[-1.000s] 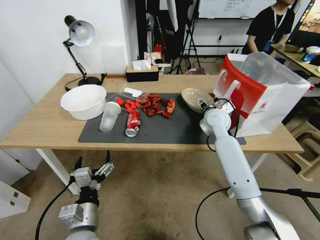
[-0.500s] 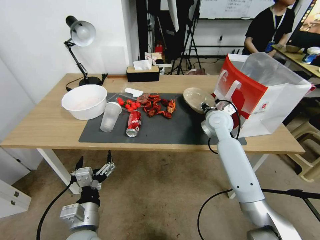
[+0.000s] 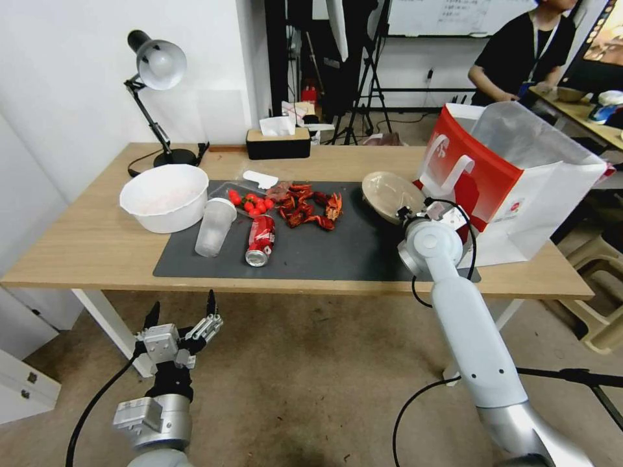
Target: Pick up the trash from the table and place it into the takeout bag.
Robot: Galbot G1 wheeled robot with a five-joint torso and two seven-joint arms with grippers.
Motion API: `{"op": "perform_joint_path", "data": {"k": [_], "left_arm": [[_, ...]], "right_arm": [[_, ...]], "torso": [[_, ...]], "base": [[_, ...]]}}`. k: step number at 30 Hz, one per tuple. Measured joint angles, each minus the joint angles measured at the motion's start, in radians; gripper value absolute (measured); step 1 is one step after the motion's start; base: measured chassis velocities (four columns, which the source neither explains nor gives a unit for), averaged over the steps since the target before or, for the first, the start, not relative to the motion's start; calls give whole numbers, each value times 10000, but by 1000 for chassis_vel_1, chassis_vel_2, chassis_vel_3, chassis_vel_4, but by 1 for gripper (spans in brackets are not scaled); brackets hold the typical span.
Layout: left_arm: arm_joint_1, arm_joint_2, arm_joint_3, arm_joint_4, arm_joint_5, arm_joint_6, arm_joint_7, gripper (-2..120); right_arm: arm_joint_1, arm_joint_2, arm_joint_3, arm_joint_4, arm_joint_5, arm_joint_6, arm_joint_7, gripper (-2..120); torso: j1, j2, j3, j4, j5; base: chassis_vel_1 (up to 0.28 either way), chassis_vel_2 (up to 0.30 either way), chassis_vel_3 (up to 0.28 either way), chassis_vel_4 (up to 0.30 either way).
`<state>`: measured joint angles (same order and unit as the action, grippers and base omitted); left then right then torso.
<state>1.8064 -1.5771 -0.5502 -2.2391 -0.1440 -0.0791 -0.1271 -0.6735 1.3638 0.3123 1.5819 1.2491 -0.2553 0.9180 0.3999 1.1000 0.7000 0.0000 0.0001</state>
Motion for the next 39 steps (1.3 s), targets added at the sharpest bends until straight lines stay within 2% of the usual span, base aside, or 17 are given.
{"op": "perform_joint_path", "data": {"k": [8, 16, 19, 22, 24, 25, 27, 28, 31, 32, 35, 39], "left_arm": [[68, -28, -13, -167, 48, -45, -15, 100], [95, -58, -34, -213, 26, -71, -33, 100], [117, -82, -5, -219, 89, -100, -37, 100], [147, -85, -1, -238, 113, -120, -41, 100], [156, -83, -1, -203, 134, -181, -46, 100], [156, -83, -1, -203, 134, -181, -46, 100], [141, -83, 13, -155, 187, -195, -48, 100], [141, -83, 13, -155, 187, -195, -48, 100], [119, -93, 42, -161, 226, -206, -48, 100], [119, -93, 42, -161, 226, -206, -48, 100], [124, -91, 39, -161, 226, -213, -48, 100], [149, -107, 35, -172, 234, -231, -49, 100]], "right_arm": [[-568, -411, -70, 732, 59, -52, -100, 7], [-1367, -958, -249, 2177, 265, -221, -206, 7], [-1967, -1448, -327, 3448, 608, -383, -78, 7], [-2388, -1778, -272, 4150, 822, -504, -79, 7], [-2947, -2193, -127, 4957, 808, -658, -498, 7], [-2947, -2193, -127, 4957, 808, -658, -498, 7], [-3422, -2660, 3, 5972, 582, -887, -1034, 7], [-3422, -2660, 3, 5972, 582, -887, -1034, 7], [-3834, -3300, 199, 6825, -2180, -496, -3180, 7], [-3834, -3300, 199, 6825, -2180, -496, -3180, 7], [-3754, -3641, 435, 6916, -4047, 182, -4039, 7], [-3263, -4109, 810, 6866, -5457, 653, -4218, 7]], "torso": [[-1, -1, 0, -2, 0], [1, -2, 2, 1, -1], [1, -2, 1, 0, -1], [0, -2, 0, 1, -2], [0, -2, 0, 1, 0], [0, -2, 0, 1, 0], [0, -1, 0, 0, -2], [0, -1, 0, 0, -2], [0, 0, -1, 0, -1], [0, 0, -1, 0, -1], [0, 0, 0, 0, -1], [0, 0, -1, 0, -3]], "base": [[0, 0, 0, 0], [0, 0, 0, 0], [0, 0, 0, 0], [0, 0, 0, 0], [0, 0, 0, 0], [0, 0, 0, 0], [0, 0, 0, 0], [0, 0, 0, 0], [0, 0, 0, 0], [0, 0, 0, 0], [0, 0, 0, 0], [0, 0, 0, 0]]}}
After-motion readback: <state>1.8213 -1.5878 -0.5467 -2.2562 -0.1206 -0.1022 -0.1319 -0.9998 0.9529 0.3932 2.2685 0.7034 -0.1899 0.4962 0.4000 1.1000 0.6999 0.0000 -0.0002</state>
